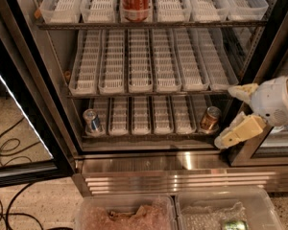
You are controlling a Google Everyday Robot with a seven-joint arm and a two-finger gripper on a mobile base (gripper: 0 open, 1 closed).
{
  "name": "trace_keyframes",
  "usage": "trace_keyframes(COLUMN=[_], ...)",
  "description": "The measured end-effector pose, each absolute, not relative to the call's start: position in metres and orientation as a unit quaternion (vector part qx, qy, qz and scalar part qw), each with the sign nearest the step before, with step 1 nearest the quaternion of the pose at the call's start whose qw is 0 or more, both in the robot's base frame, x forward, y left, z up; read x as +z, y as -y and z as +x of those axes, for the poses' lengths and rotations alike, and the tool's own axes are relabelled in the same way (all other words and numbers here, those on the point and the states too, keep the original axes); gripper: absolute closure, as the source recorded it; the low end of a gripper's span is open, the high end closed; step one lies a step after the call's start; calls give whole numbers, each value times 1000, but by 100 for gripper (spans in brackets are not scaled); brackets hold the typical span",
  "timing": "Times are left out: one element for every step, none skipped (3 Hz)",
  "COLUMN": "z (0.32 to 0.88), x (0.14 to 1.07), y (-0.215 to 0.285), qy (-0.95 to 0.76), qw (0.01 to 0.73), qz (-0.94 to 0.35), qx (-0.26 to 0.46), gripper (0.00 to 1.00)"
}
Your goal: Pick orange can from bottom shelf of fridge
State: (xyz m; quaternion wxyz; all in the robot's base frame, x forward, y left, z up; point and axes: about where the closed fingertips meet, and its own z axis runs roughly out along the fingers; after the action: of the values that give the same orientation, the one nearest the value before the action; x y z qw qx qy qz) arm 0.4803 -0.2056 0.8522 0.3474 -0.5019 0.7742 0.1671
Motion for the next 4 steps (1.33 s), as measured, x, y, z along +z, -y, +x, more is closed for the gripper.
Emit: trace_keyframes(z=[476,476,478,480], x=[836,836,832,819], y=[198,198,184,160], qy=[-749,-749,-732,-715], qw=[380,380,399,442], qz=[-496,-496,-482,-414], qx=[222,222,270,349], gripper=[0,0,0,0])
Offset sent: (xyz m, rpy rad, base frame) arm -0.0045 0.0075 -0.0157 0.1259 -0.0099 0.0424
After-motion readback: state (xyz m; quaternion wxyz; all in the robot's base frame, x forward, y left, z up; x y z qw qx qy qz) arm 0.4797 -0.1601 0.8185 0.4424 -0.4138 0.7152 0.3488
